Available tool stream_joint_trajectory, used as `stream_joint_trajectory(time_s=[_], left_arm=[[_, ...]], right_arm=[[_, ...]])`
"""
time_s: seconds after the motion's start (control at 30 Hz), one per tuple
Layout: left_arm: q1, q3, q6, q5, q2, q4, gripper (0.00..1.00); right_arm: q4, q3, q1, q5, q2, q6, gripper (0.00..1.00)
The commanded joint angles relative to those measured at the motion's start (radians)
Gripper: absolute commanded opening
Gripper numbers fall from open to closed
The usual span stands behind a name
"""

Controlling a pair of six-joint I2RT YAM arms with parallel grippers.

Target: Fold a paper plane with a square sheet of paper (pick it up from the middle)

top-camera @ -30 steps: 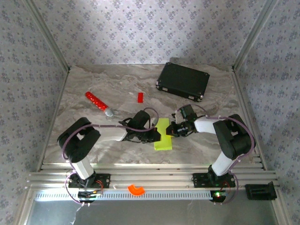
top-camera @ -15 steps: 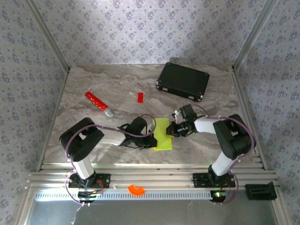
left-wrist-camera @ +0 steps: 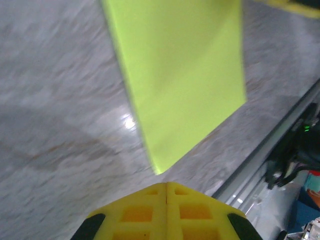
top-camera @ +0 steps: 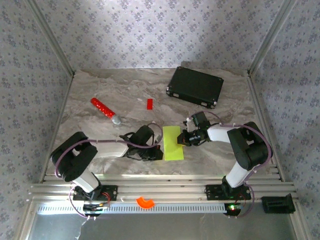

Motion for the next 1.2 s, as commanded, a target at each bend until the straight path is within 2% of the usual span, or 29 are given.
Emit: stream_joint_trajectory(time_s=[0.0,0.23,0.47,0.7,0.87,1.03,1.17], left_arm=[[-0.006,0.082,-0.024,0.021,0.025,0.076,0.0],[-0.024,0.101,-0.051,0.053,0.156,0.137,0.0],[-0.028,0.003,-0.024,0.044,0.156,0.109,0.0],[-0.061,-0.011,0.115,-0.035,0.056,-0.14,0.0],[-0.075,0.021,0.153,-0.11,-0.005,-0.243,0.0],[-0.064,0.041,0.115,-0.149,-0.09,-0.182,0.0],[0.03,0.044,0.039,-0.142,-0.1,-0.056,0.0]], right_arm=[[-0.135,-0.045,0.0,0.232,0.071,-0.006,0.0],[-0.137,-0.043,0.0,0.232,0.072,-0.007,0.0],[-0.134,-0.043,0.001,0.23,0.073,-0.007,0.0],[-0.137,-0.04,0.0,0.228,0.079,-0.008,0.0],[-0.141,-0.036,0.0,0.223,0.082,-0.011,0.0],[-0.141,-0.028,0.003,0.195,0.049,-0.031,0.0],[-0.118,0.026,0.031,0.115,-0.035,-0.03,0.01]])
